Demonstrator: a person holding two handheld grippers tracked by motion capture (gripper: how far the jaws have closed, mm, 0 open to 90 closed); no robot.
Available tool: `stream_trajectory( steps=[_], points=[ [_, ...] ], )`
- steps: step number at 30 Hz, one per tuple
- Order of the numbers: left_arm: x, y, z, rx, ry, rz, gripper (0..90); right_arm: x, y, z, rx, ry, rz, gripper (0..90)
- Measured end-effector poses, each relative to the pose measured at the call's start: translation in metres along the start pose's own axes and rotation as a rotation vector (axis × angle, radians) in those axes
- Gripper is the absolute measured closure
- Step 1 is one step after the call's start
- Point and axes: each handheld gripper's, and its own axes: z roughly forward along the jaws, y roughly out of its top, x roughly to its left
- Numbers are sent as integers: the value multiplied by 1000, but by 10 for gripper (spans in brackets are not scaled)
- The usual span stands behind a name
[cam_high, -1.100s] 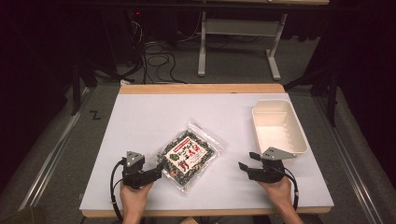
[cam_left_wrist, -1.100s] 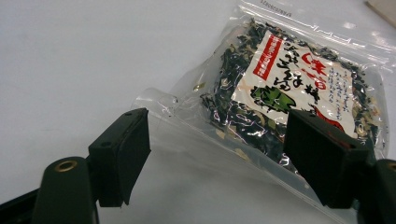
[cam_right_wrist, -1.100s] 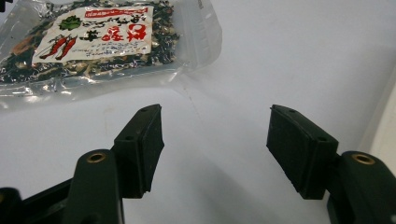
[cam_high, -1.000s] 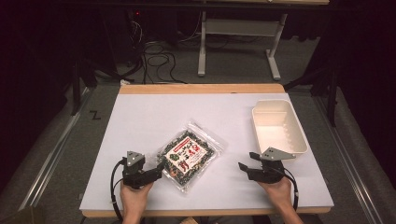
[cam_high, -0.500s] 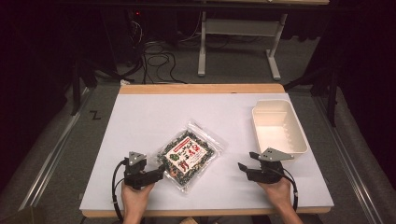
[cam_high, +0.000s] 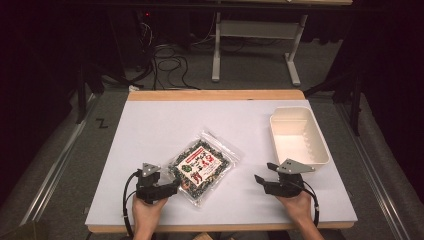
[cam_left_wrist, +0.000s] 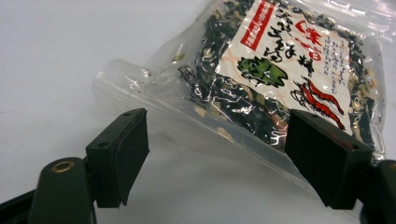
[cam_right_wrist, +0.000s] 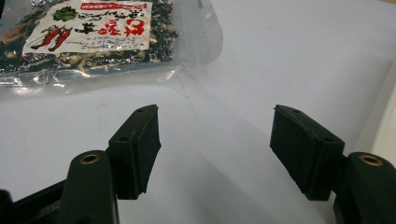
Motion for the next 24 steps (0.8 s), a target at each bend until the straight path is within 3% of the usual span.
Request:
stream_trajectory(
  steps=[6, 11, 15, 17, 18, 20, 24],
  points=[
    [-1, -1, 0, 2, -7, 10, 235, 1, 1, 0, -8, 12, -2, 335],
    [-2, -1, 1, 5, -1, 21, 238, 3, 4, 2, 12, 49, 8, 330],
    [-2, -1, 0, 3, -6, 23, 238, 5, 8, 2, 16, 22, 3, 307],
    [-1, 0, 0, 6, -8, 26, 239, 8, 15, 5, 104, 0, -3, 336],
    [-1, 0, 1, 6, -7, 28, 238, 10, 17, 6, 115, -2, -28, 358],
    [-1, 1, 1, 7, -7, 29, 238, 10, 18, 7, 121, 3, -30, 355],
    [-1, 0, 0, 5, -10, 31, 238, 7, 25, 15, 147, 73, 33, 322]
  ],
)
